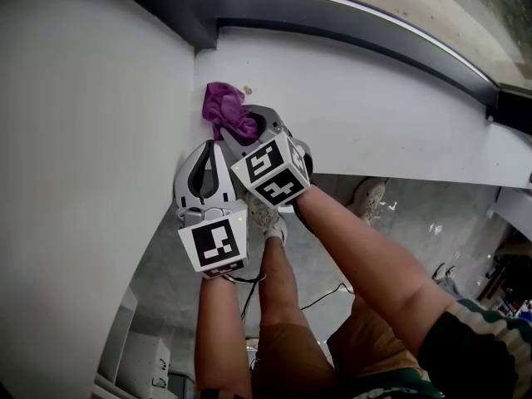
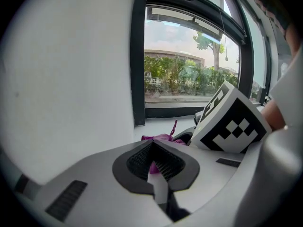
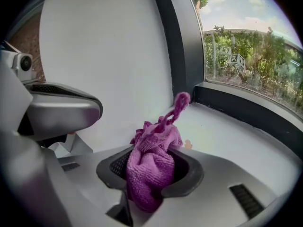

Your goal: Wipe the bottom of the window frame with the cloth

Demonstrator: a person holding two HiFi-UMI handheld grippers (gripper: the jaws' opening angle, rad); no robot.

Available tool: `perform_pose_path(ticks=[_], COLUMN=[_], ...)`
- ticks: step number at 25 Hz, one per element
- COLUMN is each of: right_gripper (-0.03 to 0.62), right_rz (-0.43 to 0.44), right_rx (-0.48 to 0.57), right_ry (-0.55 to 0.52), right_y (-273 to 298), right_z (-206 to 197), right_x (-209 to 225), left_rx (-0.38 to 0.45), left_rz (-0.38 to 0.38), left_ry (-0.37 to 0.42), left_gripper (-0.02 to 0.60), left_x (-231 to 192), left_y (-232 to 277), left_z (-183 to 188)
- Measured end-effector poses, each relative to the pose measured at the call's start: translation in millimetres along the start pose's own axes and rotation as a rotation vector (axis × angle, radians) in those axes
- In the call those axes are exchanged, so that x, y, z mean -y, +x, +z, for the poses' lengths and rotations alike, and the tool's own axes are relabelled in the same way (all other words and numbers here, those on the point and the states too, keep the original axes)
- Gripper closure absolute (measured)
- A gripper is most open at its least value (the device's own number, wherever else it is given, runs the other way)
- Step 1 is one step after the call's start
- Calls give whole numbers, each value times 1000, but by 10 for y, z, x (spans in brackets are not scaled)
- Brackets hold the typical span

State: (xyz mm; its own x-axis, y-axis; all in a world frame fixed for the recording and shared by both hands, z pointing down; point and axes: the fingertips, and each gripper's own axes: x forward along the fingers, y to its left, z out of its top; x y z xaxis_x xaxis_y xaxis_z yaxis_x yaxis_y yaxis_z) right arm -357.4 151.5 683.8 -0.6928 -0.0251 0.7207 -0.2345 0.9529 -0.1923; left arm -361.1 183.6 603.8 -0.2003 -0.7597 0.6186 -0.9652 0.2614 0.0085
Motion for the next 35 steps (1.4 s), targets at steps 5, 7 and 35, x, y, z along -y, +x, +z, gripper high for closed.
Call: perform_pose_path(ticks=[5, 7, 35], right_gripper=[441, 441, 441], right_rz=[8, 10, 1], right_rx=[4, 14, 166], right_ry=[7, 4, -51], right_y=[6, -8, -2167], right_z=[9, 13, 1129], right_x=[-11, -2, 87], left_rx=[3, 7, 102], left_rz=[1, -1, -147], left_ry=[-13, -10, 78], left_gripper=[577, 577, 577], left_x=[-21, -10, 852], left_y=[-8, -13, -992], left_z=[9, 26, 1547])
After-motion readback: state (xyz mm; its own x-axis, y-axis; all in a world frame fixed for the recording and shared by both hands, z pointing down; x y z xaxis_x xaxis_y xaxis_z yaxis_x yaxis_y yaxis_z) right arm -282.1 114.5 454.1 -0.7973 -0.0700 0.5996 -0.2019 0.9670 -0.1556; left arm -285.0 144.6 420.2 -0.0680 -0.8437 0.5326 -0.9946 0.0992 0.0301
